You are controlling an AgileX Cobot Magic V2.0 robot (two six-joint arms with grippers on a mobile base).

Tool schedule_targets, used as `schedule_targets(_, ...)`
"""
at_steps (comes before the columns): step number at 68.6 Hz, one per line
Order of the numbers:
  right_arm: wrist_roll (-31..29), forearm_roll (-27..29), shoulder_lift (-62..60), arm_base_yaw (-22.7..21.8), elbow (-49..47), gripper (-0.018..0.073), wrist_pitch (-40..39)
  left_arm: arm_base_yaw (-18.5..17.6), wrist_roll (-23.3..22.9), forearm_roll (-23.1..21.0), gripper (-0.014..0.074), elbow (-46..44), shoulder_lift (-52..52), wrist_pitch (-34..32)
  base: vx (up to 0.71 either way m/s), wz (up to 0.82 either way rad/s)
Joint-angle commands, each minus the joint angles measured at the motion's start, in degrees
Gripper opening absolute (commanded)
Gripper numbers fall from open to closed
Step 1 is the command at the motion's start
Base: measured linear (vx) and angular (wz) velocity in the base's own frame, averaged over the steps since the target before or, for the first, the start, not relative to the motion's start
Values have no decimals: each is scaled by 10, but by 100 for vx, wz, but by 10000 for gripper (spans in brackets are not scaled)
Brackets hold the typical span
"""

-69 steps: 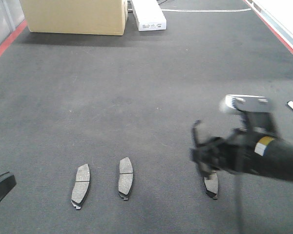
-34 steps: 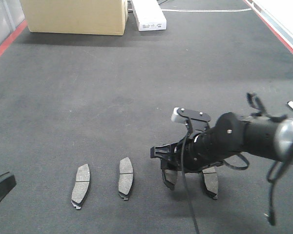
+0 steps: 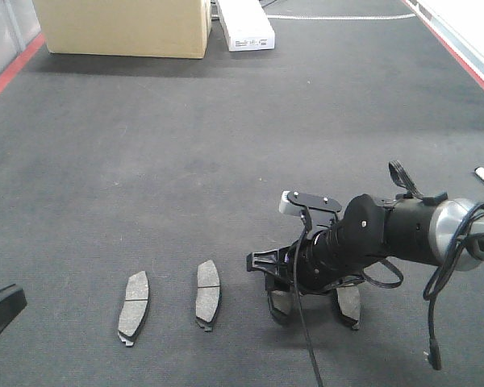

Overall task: Move and align brake pads A on conveyor
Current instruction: 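Lower the right gripper with its pad beside the other placed pad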

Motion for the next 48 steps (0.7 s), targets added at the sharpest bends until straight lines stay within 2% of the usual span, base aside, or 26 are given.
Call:
schedule_targets(1,-3,4,-25,-1,-17,232,-23,-2,1,0,-8,-13,5,-41,0,0)
schedule_targets(10,-3,4,-25,-1,-17,314,-23,-2,1,0,-8,-13,5,-41,0,0)
schedule_targets(26,-3,4,-25,-1,-17,399,-23,-2,1,0,-7,-13,5,-41,0,0)
schedule_targets(37,-1,1,-40,-4,-17,404,-21,-2,1,0,-6,-13,5,-41,0,0)
schedule_targets(48,-1,-26,-112,-4,-17,404,-32,-2,1,0,-6,-13,5,-41,0,0)
